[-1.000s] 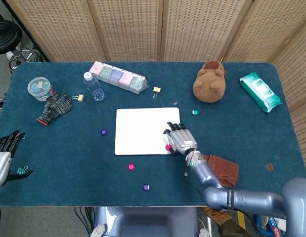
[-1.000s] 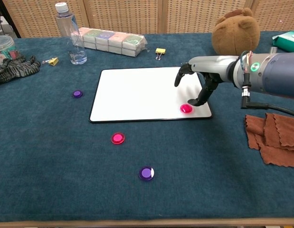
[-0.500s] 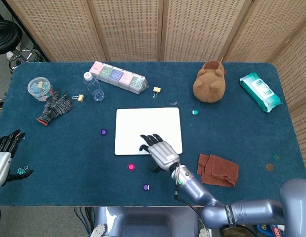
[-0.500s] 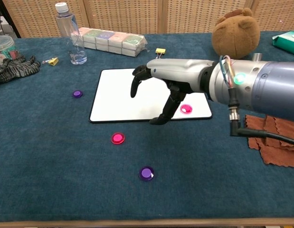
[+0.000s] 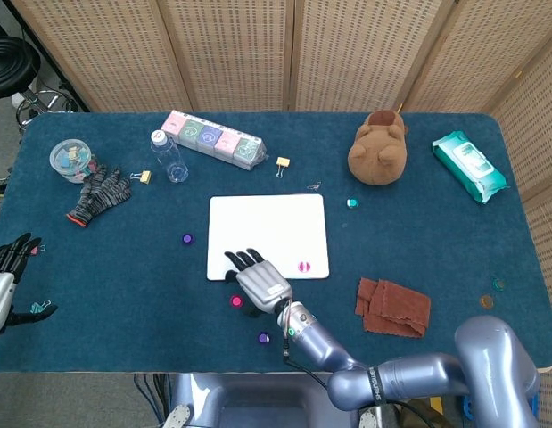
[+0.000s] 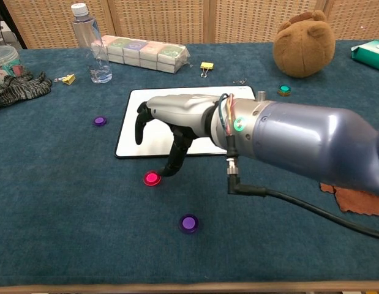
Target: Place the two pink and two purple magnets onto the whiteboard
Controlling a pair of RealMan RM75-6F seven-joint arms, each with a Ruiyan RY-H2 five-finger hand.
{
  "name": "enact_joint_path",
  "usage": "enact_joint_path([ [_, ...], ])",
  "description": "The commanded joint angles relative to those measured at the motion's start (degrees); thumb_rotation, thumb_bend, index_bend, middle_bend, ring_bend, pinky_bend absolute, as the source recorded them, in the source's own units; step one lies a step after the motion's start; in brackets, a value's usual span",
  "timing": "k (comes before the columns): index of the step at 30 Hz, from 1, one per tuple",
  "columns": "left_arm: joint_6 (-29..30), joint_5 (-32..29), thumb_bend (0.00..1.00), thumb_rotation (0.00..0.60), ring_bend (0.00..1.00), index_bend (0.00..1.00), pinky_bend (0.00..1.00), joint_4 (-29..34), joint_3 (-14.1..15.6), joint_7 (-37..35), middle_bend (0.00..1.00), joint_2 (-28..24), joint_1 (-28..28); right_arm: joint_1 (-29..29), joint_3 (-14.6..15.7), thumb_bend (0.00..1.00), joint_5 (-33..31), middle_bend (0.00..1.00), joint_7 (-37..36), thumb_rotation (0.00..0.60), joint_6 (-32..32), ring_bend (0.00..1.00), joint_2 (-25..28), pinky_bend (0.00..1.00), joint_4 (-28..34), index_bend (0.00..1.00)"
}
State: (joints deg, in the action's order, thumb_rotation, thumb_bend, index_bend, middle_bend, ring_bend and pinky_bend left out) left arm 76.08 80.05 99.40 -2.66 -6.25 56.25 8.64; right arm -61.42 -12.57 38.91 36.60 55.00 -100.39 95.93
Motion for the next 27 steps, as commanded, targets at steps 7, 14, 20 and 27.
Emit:
enact_joint_path([
  [7, -0.91, -0.7, 0.02, 0.6, 0.0, 0.0, 0.0, -0.55, -0.26, -1.02, 0.0, -0.25, 0.35, -3.09, -0.92, 0.28, -4.21, 0.0, 0.92, 0.6, -2.02, 0.0, -4.1, 0.0, -5.43, 0.3],
  [14, -1.48, -1.01, 0.02, 0.6, 0.0, 0.0, 0.0, -0.74, -0.29, -1.32, 0.0, -0.25, 0.56, -3.42, -0.43, 0.28, -3.13, 0.0, 0.34, 0.6, -2.14, 0.0, -4.8, 0.0, -5.98, 0.31],
  [20, -1.34, -1.07, 0.02, 0.6, 0.0, 0.0, 0.0, -0.72, -0.33, -1.57, 0.0, -0.3, 0.48, -3.57, 0.14, 0.28, -2.73, 0.0, 0.02, 0.6, -2.29, 0.0, -5.74, 0.0, -7.76, 0.33],
  [27, -1.38, -1.0, 0.02, 0.6, 0.0, 0.0, 0.0, -0.84, -0.31, -1.76, 0.0, -0.34, 0.5, -3.25, 0.89, 0.28, -3.07, 0.0, 0.0, 0.6, -2.2, 0.0, -5.99, 0.0, -8.64, 0.33],
])
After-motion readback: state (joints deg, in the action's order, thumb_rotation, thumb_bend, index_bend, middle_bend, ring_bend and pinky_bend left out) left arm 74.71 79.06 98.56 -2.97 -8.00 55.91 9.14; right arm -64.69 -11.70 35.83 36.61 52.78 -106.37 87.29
